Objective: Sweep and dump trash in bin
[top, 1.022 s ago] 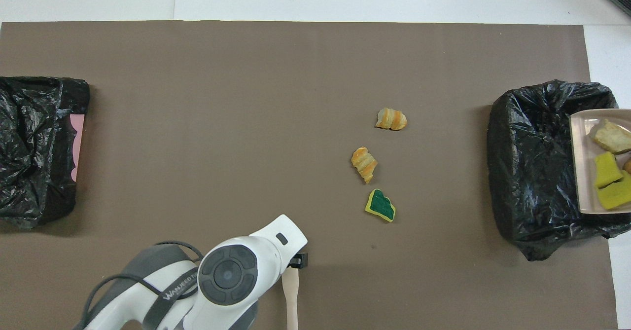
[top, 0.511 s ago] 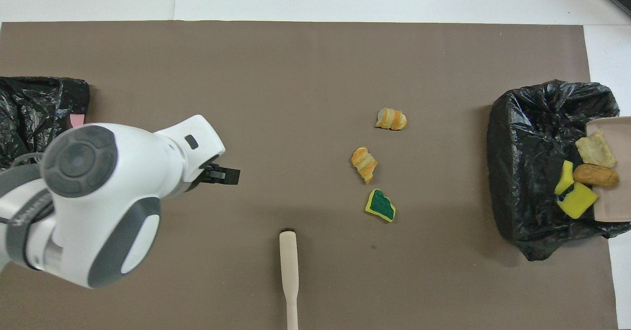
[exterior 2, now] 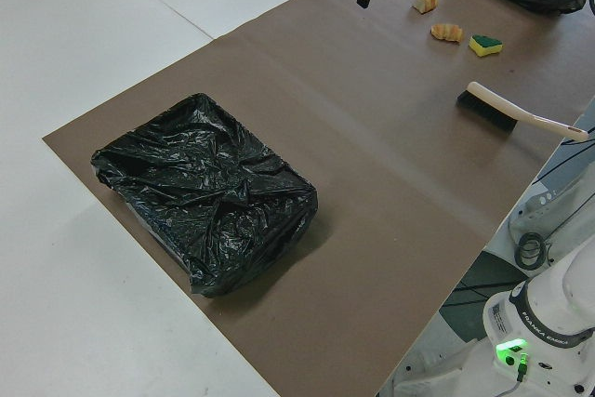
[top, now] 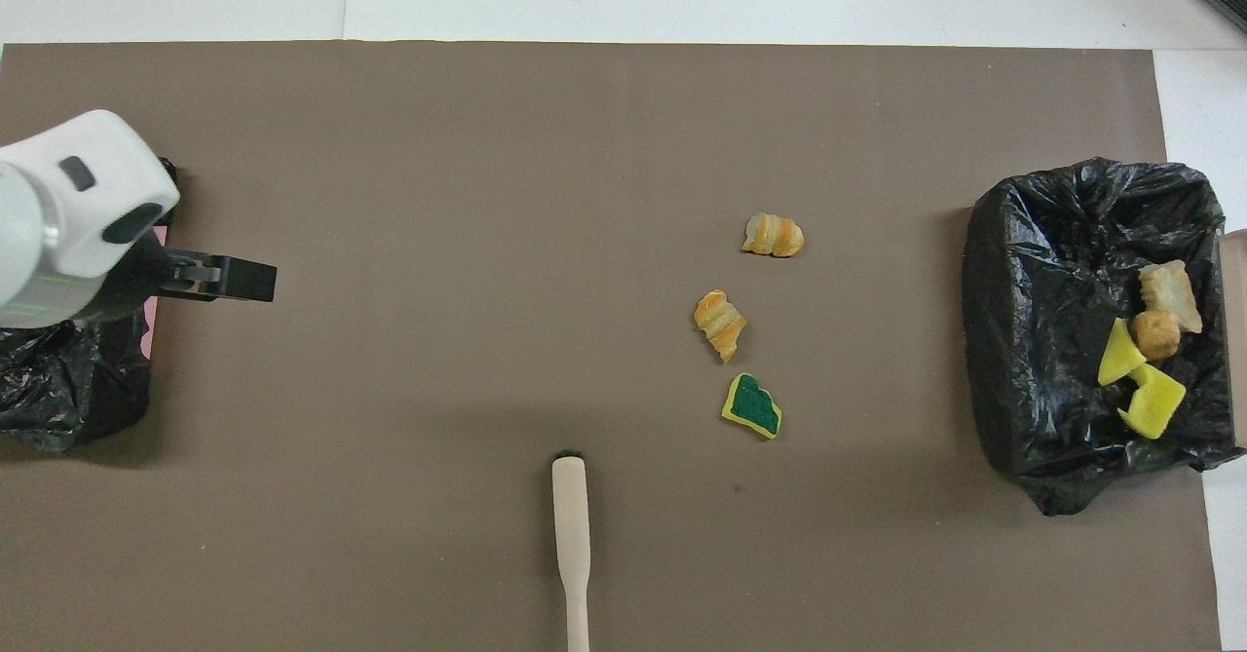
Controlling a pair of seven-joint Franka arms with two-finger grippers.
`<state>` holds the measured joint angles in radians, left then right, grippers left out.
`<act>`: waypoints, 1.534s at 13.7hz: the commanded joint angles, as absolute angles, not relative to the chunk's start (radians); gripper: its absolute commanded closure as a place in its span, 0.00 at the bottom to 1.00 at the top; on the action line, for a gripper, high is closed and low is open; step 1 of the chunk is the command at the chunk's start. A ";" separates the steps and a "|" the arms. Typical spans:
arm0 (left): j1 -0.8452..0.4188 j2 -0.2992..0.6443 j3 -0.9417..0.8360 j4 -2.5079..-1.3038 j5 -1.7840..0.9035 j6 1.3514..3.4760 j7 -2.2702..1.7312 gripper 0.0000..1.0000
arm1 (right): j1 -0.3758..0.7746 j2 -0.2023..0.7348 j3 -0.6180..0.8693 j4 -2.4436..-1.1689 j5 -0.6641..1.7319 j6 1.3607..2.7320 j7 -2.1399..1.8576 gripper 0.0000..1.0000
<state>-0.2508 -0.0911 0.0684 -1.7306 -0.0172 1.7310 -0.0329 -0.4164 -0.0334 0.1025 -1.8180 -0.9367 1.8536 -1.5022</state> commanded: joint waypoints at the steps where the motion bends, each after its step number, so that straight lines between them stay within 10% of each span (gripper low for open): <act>1: -0.189 -0.075 0.061 -1.593 0.005 1.616 0.041 0.00 | -0.393 -0.061 0.124 -1.832 -0.867 1.818 -1.497 1.00; 7: -0.059 -0.019 0.060 -1.404 -0.002 1.477 0.156 0.00 | -0.382 -0.064 0.129 -1.812 -0.534 1.802 -1.491 1.00; 21: -0.061 -0.055 0.054 -1.424 -0.006 1.451 0.170 0.00 | -0.072 0.095 0.129 -1.838 -0.119 1.802 -0.658 1.00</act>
<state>-0.0668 -0.0473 0.0568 -1.4275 -0.0158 1.4716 0.1646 -0.1150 0.0789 0.1313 -1.8396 -0.1763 1.8090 -0.7937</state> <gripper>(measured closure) 0.000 0.683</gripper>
